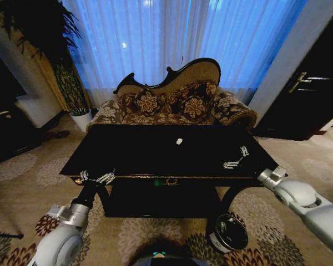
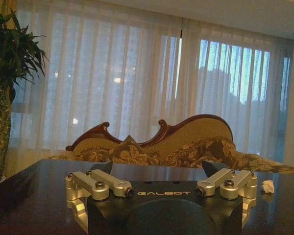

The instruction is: Move to the front of the table and place the trash on the table into the trash bin.

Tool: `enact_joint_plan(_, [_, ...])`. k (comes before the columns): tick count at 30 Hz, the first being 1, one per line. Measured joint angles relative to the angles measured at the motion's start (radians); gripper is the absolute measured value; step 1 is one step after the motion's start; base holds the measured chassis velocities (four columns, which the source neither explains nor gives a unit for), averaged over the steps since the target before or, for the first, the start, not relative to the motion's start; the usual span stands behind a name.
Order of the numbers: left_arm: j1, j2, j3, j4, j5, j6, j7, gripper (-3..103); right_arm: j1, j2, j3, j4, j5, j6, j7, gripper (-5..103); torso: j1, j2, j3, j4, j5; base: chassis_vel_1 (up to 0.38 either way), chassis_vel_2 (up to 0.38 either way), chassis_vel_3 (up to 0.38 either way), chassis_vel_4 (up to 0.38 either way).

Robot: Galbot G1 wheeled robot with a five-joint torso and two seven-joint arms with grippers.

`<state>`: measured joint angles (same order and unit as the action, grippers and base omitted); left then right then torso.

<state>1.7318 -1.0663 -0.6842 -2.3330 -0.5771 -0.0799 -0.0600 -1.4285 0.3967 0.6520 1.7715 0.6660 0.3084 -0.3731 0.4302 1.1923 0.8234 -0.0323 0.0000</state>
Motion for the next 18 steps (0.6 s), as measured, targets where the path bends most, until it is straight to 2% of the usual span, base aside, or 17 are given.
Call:
enact_joint_plan(2, [-0.001,-0.002,0.007,0.000,0.003,0.000,0.000,100,0.004,-0.026,-0.013,-0.023,0.001,0.000,-0.006,100,0.000,0.000,0.000,0.0000,-0.0002,0.000,0.000,0.000,0.000])
enact_joint_plan(7, [0.005,-0.007,0.008,-0.006,0.005,-0.001,0.000,100,0.035,-0.034,-0.063,-0.052,-0.002,0.001,-0.005,100,0.000,0.000,0.000,-0.0001,-0.0001,0.000,0.000,0.000,0.000])
enact_joint_plan(10, [0.010,-0.003,0.002,-0.010,0.007,-0.003,-0.001,100,0.109,-0.012,-0.156,-0.077,0.004,-0.008,0.009,100,0.000,0.000,0.000,-0.0001,0.0001,0.000,0.000,0.000,0.000])
enact_joint_plan(18, [0.006,0.008,-0.021,-0.013,-0.009,-0.002,-0.005,100,0.256,0.016,-0.300,-0.062,0.017,-0.034,0.030,100,0.000,0.000,0.000,0.0001,-0.0002,0.000,0.000,0.000,0.000])
